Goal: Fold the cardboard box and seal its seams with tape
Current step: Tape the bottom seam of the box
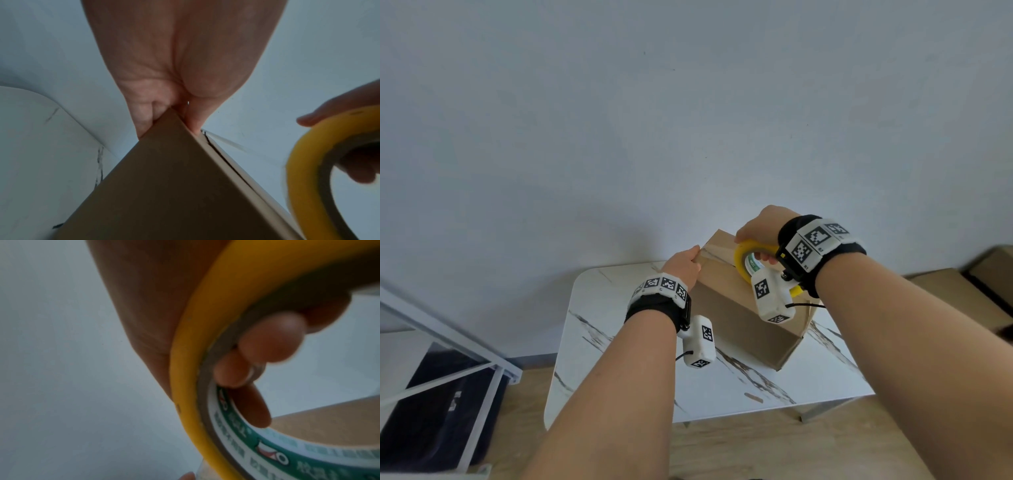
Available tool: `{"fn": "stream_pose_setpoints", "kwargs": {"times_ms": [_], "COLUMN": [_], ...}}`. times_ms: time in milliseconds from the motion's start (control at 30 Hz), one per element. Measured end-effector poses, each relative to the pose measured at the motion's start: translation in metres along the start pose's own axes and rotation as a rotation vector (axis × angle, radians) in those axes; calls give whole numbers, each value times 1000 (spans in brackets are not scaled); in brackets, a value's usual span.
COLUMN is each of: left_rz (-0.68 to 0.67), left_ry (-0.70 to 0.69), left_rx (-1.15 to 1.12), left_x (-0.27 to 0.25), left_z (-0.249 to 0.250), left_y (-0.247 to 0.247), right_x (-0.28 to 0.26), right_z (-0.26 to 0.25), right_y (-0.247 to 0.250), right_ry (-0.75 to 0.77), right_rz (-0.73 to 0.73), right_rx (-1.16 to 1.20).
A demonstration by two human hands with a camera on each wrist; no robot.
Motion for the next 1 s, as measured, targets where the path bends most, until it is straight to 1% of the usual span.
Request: {"fn": "stream_pose_setpoints", "kwargs": {"times_ms": [100,167,233,400,433,533,600,700,767,833,900,967,1000], "left_rz": [56,50,33,-34,-32,7,18,11,1,-11,-26,-41,-42], "left_ry": [-84,-163,-179,-128,-124,-71,-31,19,52,74,94,113,122], "left_rx": [60,170,225,275,294,336,348,372,388,398,409,426,435], "left_x": [-3,-5,-4,6,7,7,8,11,13,16,17,18,18], "left_z": [9,14,16,18,19,20,23,27,27,28,32,37,38], "left_y": [-9,-15,-18,-22,-25,-34,-38,-41,-40,-39,-39,-42,-43], "right_x": [-3,-4,-5,-6,-7,-10,-14,-20,-24,-28,-25,-27,-27], "right_z": [2,4,10,29,33,49,54,55,57,63,73,78,80], "right_y": [0,-1,0,9,11,14,15,17,18,21,24,26,25], "right_ry": [-7,-13,-19,63,73,60,52,65,79,57,6,-33,-52], "right_rz": [1,-12,-25,-22,-27,-68,-64,2,18,59,103,112,104], "right_rx": [-20,-37,71,94,121,309,344,291,230,139,145,123,72]}}
Point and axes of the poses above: each hand's wrist, its own x-axis towards the middle knuckle, its own y-axis out of the back of the hand, z = x × y, the point moved 1 cm from there along x, towards the middle knuckle, and after that the axes turned 15 degrees about -x, right-handed, at the moved point
